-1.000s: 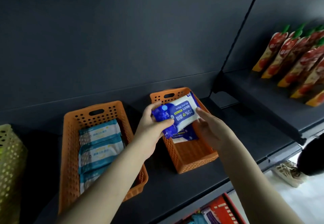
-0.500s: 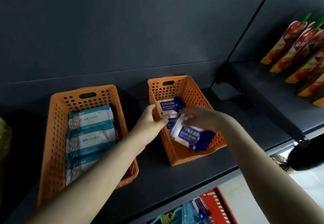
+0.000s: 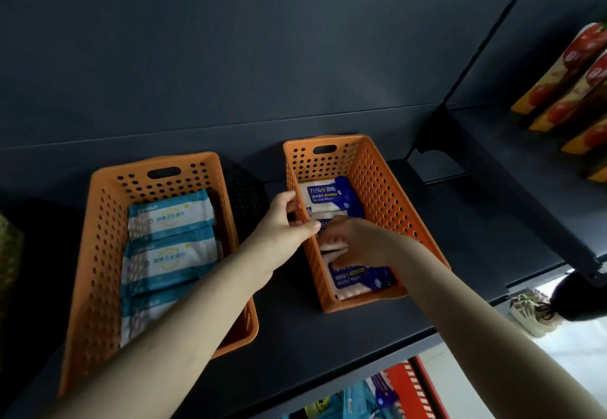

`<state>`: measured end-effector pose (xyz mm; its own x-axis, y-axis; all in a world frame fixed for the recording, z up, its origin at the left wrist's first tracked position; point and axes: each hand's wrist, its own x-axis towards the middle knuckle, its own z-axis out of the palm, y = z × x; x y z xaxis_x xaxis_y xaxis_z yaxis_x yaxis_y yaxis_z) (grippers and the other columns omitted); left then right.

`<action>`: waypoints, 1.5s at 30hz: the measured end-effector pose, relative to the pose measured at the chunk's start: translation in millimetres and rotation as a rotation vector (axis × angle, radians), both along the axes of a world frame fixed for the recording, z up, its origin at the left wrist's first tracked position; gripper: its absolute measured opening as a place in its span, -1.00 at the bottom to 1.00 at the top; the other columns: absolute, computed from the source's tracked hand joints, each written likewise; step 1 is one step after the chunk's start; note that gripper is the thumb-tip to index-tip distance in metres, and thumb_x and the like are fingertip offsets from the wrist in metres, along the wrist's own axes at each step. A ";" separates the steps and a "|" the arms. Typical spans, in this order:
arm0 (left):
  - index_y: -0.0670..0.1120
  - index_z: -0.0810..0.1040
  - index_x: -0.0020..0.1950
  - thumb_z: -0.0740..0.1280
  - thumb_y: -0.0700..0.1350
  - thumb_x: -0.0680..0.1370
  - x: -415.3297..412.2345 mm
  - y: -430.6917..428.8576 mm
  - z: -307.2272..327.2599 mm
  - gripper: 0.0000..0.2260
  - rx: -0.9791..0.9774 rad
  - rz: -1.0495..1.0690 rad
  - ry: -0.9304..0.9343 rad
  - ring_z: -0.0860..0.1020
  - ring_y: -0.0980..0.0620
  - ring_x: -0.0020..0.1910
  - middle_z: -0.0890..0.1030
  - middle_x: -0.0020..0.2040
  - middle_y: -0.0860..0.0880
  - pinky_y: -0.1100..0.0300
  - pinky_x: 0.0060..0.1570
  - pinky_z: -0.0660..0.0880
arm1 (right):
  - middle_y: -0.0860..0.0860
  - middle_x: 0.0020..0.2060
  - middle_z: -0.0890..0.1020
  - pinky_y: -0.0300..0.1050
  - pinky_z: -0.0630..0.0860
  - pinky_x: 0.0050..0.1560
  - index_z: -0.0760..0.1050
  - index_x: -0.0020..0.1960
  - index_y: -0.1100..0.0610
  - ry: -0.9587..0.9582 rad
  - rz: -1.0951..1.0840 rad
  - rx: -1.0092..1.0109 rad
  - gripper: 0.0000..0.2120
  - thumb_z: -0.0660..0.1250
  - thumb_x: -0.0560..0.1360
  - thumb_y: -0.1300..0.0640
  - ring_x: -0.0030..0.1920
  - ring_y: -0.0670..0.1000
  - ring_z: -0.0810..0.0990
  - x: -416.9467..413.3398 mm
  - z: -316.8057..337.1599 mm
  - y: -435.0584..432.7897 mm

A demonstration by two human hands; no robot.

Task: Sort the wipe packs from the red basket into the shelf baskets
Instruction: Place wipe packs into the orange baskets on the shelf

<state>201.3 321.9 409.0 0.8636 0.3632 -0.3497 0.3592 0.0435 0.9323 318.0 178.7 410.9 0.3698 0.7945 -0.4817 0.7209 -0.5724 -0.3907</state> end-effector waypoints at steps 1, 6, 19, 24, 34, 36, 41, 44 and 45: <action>0.12 0.23 0.48 0.41 -0.11 0.53 -0.1 0.2 0.1 -0.41 0.008 -0.003 0.003 0.47 0.23 0.08 0.41 0.27 0.15 0.15 0.14 0.45 | -0.10 0.15 0.46 -0.24 0.43 0.08 0.46 0.27 -0.06 -0.027 -0.026 -0.005 -0.55 0.46 0.44 0.18 0.14 -0.09 0.46 1.8 0.7 -1.4; 0.10 0.19 0.52 0.41 -0.10 0.53 -2.9 0.5 2.2 -0.37 0.012 -0.004 0.031 0.44 0.05 0.30 0.36 0.43 0.08 -0.06 0.35 0.41 | -0.08 0.05 0.47 -0.18 0.44 0.05 0.46 0.09 -0.01 -0.022 -0.100 -0.054 -0.70 0.47 0.43 0.18 0.07 -0.05 0.49 10.1 0.2 -6.2; -0.03 0.27 0.50 0.40 -0.13 0.54 -17.9 0.8 34.4 -0.44 0.234 0.128 -0.059 0.51 0.09 0.18 0.45 0.38 0.01 0.26 0.13 0.50 | -0.05 0.24 0.57 -0.01 0.51 0.18 0.45 0.33 -0.02 -0.140 -0.397 0.209 -0.54 0.46 0.46 0.10 0.20 0.02 0.55 -6.1 51.0 -23.7; 0.04 0.44 0.36 0.33 -0.11 0.58 -89.7 -7.0 68.4 -0.65 0.577 0.070 -0.218 0.54 0.14 0.11 0.52 0.29 0.07 0.41 -0.11 0.35 | -0.02 0.25 0.57 -0.31 0.38 -0.08 0.47 0.34 -0.02 -0.348 -0.504 0.540 -0.58 0.41 0.50 0.07 0.13 0.01 0.56 -83.4 80.4 -63.1; 0.12 0.49 0.30 0.35 -0.10 0.56 -338.6 -85.2 -11.6 -0.68 0.753 -0.103 -0.260 0.46 0.27 0.15 0.46 0.20 0.23 0.36 0.09 0.39 | 0.09 0.24 0.56 -0.13 0.38 0.19 0.47 0.35 0.12 -0.346 -0.620 0.570 -0.54 0.45 0.48 0.15 0.24 0.12 0.51 -333.6 6.3 -186.0; 0.08 0.49 0.32 0.35 -0.12 0.57 -378.4 -108.0 -38.4 -0.67 0.726 -0.088 -0.192 0.46 0.26 0.16 0.46 0.20 0.23 0.37 0.10 0.38 | 0.11 0.22 0.58 -0.14 0.39 0.19 0.48 0.33 0.15 -0.283 -0.642 0.506 -0.54 0.46 0.46 0.20 0.22 0.13 0.53 -372.7 -18.4 -214.5; -0.02 0.50 0.33 0.36 -0.15 0.56 -440.2 -171.9 -94.2 -0.66 0.637 -0.107 -0.048 0.51 0.09 0.23 0.51 0.25 0.09 0.16 0.24 0.44 | 0.16 0.18 0.60 -0.10 0.42 0.14 0.51 0.30 0.21 -0.213 -0.717 0.395 -0.53 0.49 0.42 0.24 0.18 0.20 0.55 -428.8 -66.0 -286.0; 0.01 0.47 0.36 0.34 -0.12 0.57 -449.4 -206.0 -117.0 -0.65 0.582 -0.130 0.026 0.48 0.15 0.24 0.48 0.29 0.10 0.29 0.21 0.38 | 0.14 0.23 0.58 -0.14 0.37 0.11 0.49 0.33 0.17 -0.187 -0.730 0.341 -0.51 0.49 0.42 0.23 0.22 0.19 0.53 -434.2 -84.0 -318.6; 0.02 0.47 0.37 0.34 -0.11 0.58 -448.2 -217.5 -122.9 -0.65 0.565 -0.141 0.048 0.47 0.16 0.25 0.48 0.29 0.11 0.29 0.20 0.38 | 0.14 0.25 0.57 -0.14 0.39 0.11 0.47 0.35 0.16 -0.170 -0.743 0.324 -0.49 0.49 0.43 0.22 0.22 0.18 0.52 -431.7 -89.0 -329.0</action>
<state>-246.9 104.4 286.1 0.9053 0.3872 -0.1749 0.3676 -0.5074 0.7793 -113.7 -150.4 322.0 0.9003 0.4045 -0.1609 0.2635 -0.8006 -0.5382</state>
